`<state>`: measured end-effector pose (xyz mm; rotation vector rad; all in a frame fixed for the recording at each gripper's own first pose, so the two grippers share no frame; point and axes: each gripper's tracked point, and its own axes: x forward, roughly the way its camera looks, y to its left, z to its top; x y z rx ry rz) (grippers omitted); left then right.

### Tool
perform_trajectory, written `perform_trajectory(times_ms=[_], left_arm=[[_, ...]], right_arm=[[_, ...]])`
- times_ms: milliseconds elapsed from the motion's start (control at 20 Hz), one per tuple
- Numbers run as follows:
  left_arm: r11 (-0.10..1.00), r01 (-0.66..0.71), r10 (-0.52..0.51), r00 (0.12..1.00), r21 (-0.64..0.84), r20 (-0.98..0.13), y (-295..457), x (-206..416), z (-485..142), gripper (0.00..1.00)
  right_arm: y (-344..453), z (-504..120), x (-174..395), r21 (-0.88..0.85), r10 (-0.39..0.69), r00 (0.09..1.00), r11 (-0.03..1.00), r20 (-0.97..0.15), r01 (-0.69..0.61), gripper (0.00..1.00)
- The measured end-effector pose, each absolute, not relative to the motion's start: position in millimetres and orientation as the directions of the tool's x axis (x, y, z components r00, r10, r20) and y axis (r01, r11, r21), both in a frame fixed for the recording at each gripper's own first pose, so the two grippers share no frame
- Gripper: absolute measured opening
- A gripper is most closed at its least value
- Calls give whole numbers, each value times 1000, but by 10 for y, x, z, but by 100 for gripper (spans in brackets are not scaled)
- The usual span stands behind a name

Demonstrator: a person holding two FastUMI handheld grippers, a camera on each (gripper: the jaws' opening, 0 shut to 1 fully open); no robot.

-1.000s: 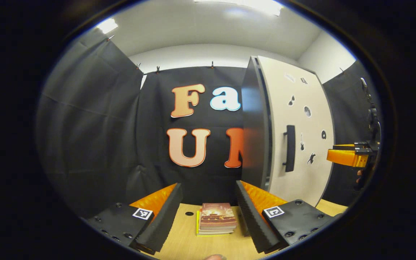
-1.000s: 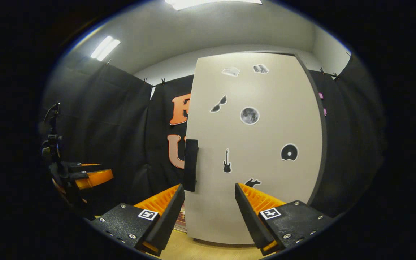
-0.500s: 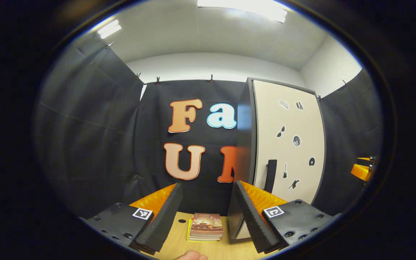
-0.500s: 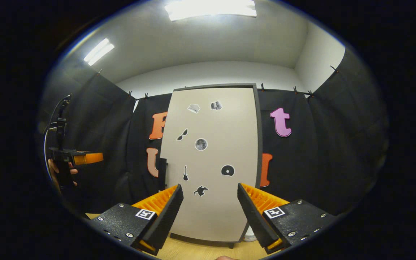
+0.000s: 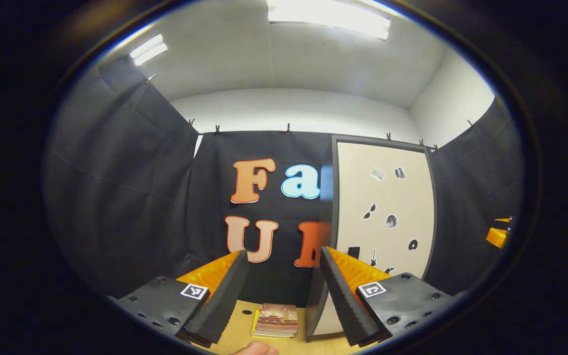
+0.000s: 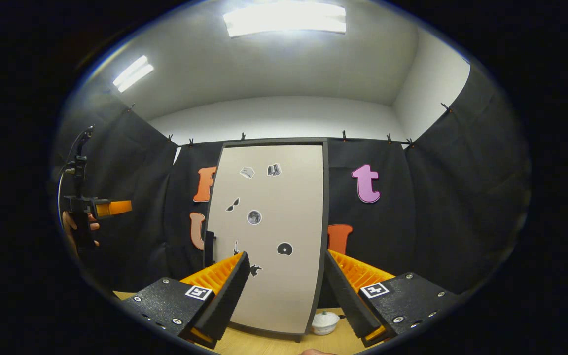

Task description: Open the cabinet door with the right hand, grasp the bottle in the cabinet with the left hand and place it on the coaster, then close the cabinet door with the right hand.

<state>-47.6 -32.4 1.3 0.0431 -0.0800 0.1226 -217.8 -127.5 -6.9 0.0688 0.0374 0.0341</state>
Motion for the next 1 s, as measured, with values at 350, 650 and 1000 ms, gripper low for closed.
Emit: perform_trajectory(times_ms=[350, 650, 1000], left_arm=[[986, -136, 127, 987, 91, 103, -421, -460, 165, 93], [979, -168, 154, 980, 113, 123, -336, -457, 185, 93], [973, -193, 171, 971, 125, 169, -264, -508, 331, 93]], right_arm=[[-1162, 183, -2273, 23, 40, 999, 999, -21, -40, 94], [-1007, 298, -2283, 5, 76, 997, 997, 16, -76, 94], [-831, 406, -2224, -26, 94, 994, 995, 52, -92, 92]])
